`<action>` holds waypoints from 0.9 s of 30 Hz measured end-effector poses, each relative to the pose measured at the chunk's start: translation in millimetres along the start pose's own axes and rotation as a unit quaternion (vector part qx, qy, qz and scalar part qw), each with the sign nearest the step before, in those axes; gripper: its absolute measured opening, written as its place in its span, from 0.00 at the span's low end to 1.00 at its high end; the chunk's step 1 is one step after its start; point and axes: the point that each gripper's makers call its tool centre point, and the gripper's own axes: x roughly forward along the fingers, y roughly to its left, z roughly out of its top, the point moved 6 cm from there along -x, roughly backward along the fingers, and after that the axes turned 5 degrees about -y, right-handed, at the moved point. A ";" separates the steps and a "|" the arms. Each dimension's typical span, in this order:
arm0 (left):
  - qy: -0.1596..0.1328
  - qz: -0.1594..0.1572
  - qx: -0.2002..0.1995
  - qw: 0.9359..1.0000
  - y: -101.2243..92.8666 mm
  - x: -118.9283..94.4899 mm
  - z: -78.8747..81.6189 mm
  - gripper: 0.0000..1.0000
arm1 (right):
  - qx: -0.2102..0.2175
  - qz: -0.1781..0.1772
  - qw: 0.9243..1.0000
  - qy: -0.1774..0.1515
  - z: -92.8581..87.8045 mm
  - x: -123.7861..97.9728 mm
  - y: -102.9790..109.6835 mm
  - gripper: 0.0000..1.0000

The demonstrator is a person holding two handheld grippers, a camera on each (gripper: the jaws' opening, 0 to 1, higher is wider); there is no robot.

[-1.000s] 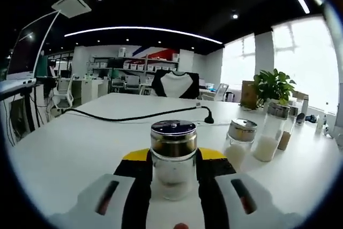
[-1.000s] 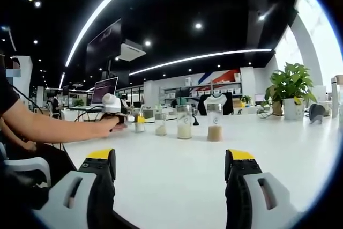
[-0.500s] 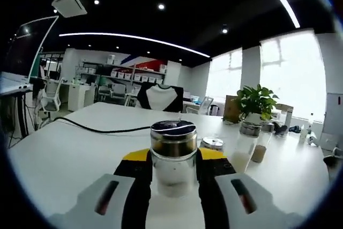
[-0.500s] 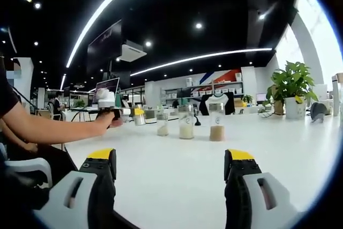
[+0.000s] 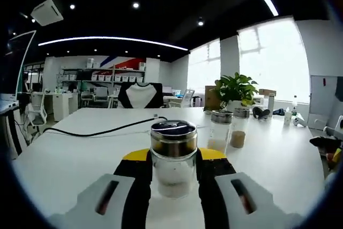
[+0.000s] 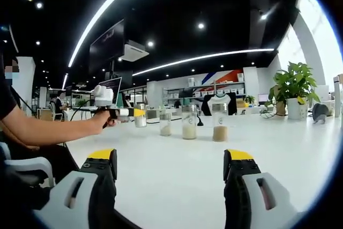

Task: Rotate the seasoning bottle until the label or dispensing opening points toward the visible target arrow and the bottle remains upright within the marked orientation range

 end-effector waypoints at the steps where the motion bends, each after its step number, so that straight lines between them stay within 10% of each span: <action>1: 0.000 -0.005 -0.004 1.000 -1.2 -1.5 -0.7 0.33 | 0.001 0.000 1.000 0.000 -0.4 0.0 0.0 0.82; 27: 0.003 -0.143 0.022 0.989 -79.2 -29.2 2.8 0.33 | -0.029 0.036 0.999 0.013 -4.1 12.4 7.7 0.80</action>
